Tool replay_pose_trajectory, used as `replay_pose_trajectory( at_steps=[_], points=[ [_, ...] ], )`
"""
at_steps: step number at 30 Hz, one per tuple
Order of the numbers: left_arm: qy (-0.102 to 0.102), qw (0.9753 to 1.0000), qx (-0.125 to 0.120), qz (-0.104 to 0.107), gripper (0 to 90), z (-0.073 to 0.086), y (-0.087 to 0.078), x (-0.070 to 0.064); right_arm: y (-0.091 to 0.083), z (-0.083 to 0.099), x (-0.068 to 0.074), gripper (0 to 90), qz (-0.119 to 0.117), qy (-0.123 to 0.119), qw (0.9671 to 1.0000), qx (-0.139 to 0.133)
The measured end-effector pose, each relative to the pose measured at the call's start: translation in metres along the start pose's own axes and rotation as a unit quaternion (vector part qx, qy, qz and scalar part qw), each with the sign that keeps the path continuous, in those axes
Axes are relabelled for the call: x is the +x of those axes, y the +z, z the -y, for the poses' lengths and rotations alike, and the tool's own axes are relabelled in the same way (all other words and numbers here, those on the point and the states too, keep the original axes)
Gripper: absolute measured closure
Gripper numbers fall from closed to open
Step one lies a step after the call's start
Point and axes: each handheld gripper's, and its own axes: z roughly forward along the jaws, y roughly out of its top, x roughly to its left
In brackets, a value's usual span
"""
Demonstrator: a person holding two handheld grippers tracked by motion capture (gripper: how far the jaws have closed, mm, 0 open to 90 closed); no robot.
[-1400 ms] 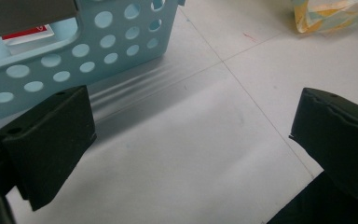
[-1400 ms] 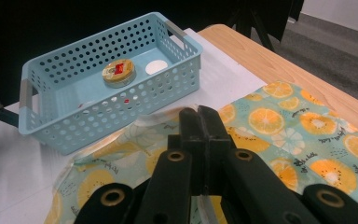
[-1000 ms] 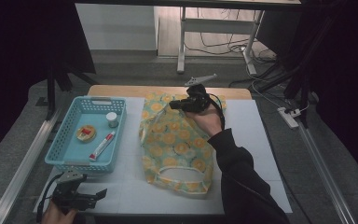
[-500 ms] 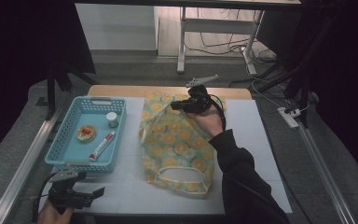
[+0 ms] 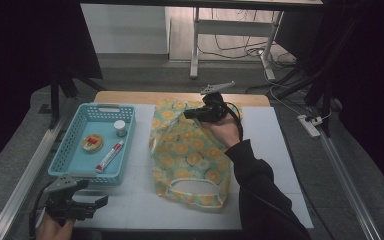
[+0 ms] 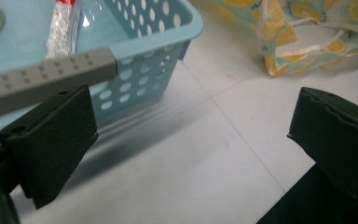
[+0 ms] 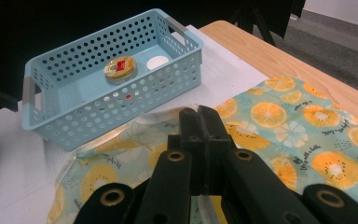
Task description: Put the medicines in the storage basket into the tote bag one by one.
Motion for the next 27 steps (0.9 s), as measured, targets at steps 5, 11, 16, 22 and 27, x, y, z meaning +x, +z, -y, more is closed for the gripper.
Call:
replay_pose_trajectory(
  at_steps=[5,11,16,22,27],
  points=[
    [0.023,0.9996,-0.011,-0.013,0.4,-0.013,-0.004,0.003,-0.001,0.0,0.0,90.0,0.001,-0.001,1.0,0.0],
    [0.027,0.9993,-0.023,-0.013,0.0,-0.022,-0.003,0.007,-0.001,0.001,0.0,90.0,0.0,0.0,1.0,-0.002],
    [0.023,0.9995,-0.021,-0.008,0.2,-0.027,0.003,0.013,-0.002,0.001,0.0,90.0,-0.001,0.001,1.0,-0.003],
    [0.019,0.9994,-0.025,-0.013,0.4,-0.036,0.008,0.019,-0.003,0.002,0.0,90.0,-0.002,-0.001,1.0,-0.004],
    [0.007,0.9995,-0.026,-0.016,0.1,-0.044,0.011,0.026,-0.003,0.004,-0.001,90.0,-0.002,0.0,1.0,-0.004]
  ],
)
